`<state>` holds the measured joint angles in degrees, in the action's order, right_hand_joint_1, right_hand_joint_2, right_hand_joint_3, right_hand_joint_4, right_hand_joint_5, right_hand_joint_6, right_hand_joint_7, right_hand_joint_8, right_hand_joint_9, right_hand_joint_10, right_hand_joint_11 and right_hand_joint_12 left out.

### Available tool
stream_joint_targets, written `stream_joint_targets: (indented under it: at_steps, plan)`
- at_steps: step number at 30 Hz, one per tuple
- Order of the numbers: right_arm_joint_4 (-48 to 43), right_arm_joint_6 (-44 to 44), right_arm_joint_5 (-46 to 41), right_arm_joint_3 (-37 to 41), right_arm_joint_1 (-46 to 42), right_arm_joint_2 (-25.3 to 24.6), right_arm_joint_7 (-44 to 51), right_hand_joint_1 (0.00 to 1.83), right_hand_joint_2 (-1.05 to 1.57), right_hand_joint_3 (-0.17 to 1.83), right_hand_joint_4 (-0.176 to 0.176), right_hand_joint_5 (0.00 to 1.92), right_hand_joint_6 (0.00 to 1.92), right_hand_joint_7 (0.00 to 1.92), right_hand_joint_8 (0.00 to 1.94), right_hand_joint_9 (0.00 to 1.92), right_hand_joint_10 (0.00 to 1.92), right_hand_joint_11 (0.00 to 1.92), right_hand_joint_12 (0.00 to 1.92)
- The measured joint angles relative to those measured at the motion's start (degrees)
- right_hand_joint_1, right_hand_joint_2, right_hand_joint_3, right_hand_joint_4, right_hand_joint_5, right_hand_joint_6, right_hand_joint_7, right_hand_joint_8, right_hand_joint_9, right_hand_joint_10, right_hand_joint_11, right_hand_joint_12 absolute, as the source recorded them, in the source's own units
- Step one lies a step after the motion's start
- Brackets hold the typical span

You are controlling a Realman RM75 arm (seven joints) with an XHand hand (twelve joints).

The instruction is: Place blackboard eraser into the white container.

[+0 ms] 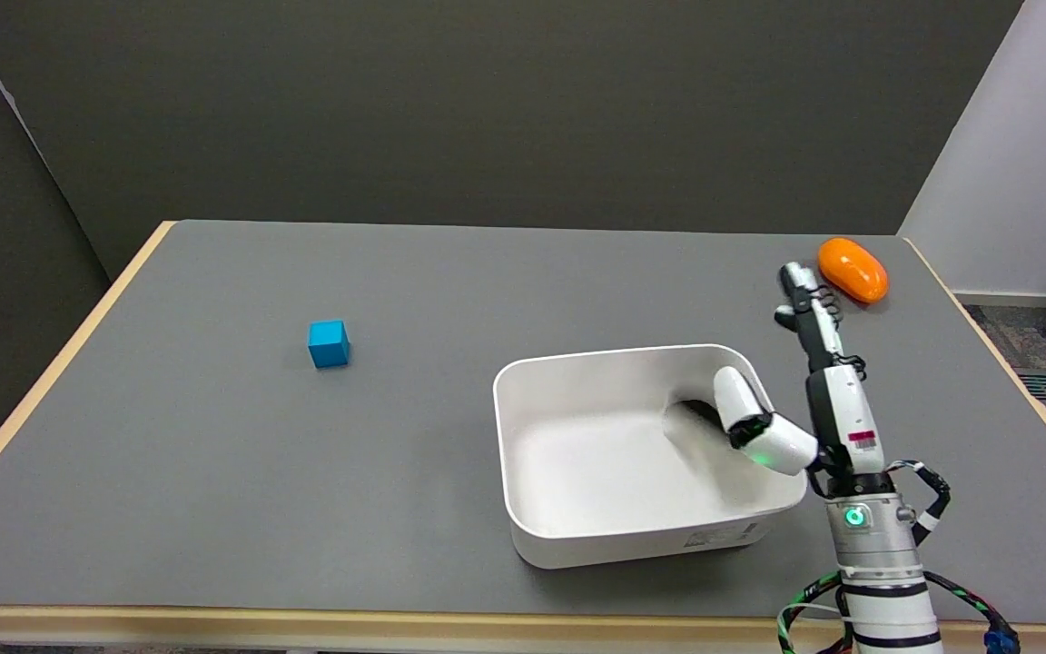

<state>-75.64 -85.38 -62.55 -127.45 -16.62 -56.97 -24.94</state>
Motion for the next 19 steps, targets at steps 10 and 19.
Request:
stream_joint_targets:
  at_steps: [10,19]
  plan:
    - [4.2,-5.9,4.5,-0.5,2.2,-0.5,-11.3,0.34,0.65,0.67,-0.014,0.0,0.0,0.0,0.0,0.0,0.0,0.0,0.72]
    - [5.9,-11.5,5.1,-0.3,4.1,-0.9,-17.9,0.29,0.71,0.69,-0.016,0.0,0.0,0.0,0.0,0.0,0.0,0.0,0.4]
